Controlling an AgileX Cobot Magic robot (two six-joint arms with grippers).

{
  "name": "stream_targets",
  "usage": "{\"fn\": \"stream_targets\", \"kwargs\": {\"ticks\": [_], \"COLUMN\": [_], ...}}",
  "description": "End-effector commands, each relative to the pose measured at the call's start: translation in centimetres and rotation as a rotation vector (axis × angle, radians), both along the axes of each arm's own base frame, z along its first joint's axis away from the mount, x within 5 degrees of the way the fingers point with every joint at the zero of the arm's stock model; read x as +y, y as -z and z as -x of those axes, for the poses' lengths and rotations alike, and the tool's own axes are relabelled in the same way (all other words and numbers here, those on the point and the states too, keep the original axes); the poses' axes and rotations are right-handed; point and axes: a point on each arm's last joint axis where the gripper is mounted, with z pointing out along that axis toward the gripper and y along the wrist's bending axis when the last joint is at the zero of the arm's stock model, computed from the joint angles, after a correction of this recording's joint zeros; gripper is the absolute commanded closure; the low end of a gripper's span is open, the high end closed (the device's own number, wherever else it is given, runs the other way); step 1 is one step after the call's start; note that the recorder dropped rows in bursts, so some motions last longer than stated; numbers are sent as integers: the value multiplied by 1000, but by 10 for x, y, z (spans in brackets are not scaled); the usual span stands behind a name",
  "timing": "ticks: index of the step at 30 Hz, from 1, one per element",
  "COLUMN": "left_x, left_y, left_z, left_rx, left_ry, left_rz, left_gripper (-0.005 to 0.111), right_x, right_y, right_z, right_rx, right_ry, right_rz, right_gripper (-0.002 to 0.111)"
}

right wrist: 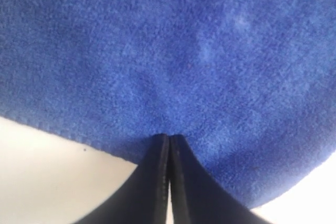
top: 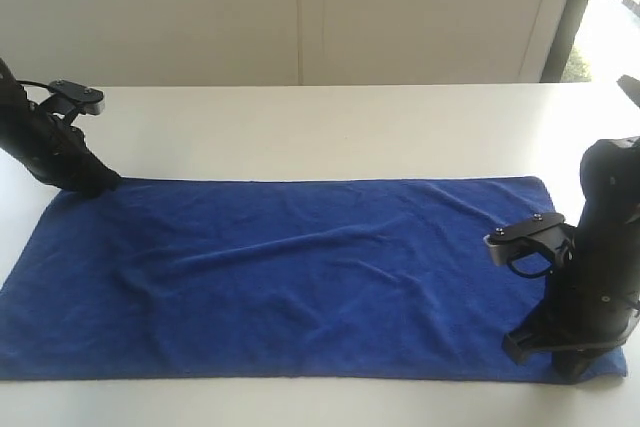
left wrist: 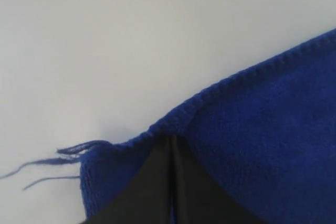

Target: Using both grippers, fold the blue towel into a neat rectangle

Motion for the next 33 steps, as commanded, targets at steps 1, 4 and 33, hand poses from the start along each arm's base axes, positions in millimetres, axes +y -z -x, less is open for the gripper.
{"fn": "stream_targets", "kwargs": {"ticks": [1,4,33], "left_x": [-1,-1,-5], "left_y": [12,12,-41], "left_z": [3,3,7], "left_rx": [45,45,-52], "left_ry": [23,23,21], "left_rz": [-18,-18,33], "left_gripper": [107,107,107], "right_x": [-1,-1,-5], "right_y": [7,7,-51], "right_z": [13,13,-1], "right_rx": [103,111,-227], "right_ry": [-4,-2,29], "right_rz": [12,13,54], "right_gripper": [108,108,108]}}
